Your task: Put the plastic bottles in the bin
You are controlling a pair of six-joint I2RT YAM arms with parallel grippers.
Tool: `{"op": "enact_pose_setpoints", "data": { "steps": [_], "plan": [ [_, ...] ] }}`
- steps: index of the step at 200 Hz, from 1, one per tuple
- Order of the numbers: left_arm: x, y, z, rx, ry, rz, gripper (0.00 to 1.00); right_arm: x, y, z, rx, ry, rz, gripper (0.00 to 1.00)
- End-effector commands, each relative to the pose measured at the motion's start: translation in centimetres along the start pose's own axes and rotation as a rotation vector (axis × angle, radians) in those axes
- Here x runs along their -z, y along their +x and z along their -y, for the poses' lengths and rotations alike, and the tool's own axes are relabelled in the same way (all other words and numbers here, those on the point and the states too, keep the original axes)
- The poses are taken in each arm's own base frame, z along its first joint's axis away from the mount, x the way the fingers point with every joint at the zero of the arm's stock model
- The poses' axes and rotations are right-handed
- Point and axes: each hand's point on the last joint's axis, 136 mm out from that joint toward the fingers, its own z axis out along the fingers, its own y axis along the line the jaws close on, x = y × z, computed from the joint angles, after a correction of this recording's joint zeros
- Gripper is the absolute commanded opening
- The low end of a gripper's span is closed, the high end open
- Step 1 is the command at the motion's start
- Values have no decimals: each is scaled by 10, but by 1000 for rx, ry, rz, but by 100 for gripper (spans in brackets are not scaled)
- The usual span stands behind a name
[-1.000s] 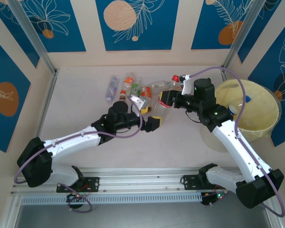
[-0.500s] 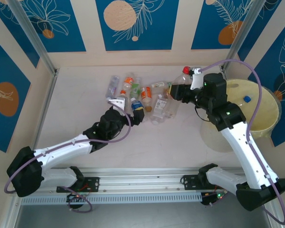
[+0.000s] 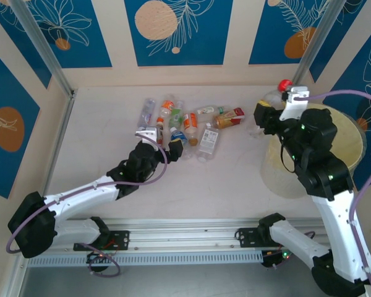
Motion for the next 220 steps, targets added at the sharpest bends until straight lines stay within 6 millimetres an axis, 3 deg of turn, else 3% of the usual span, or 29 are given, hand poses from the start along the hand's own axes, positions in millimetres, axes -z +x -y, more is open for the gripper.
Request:
{"op": "enact_pose_setpoints", "data": {
  "steps": [1, 32, 51, 87, 112, 136, 186, 210, 220],
  "plan": [
    [-2, 0, -4, 23, -2, 0, 100, 33, -56, 24, 21, 114, 258, 40],
    [-4, 3, -6, 36, -7, -11, 100, 58, -81, 45, 62, 217, 404, 40],
    [-5, 3, -8, 46, -10, -14, 100, 58, -80, 78, 58, 408, 397, 40],
    [-9, 5, -9, 60, -13, -31, 100, 32, -31, 129, -50, 562, 165, 39],
    [-12, 8, -6, 58, -5, -56, 100, 30, -6, 175, -94, 720, 84, 43],
    [-13, 10, -10, 61, -18, -64, 100, 24, 21, 206, -138, 781, 36, 45],
    [-21, 11, -5, 66, -7, -91, 100, 13, 57, 241, -128, 883, 1, 46],
    [-25, 13, -4, 69, -2, -107, 100, 1, 83, 248, -167, 879, -58, 53],
    [-26, 14, -3, 74, 1, -111, 100, -5, 94, 249, -186, 870, -101, 61]
  ]
}}
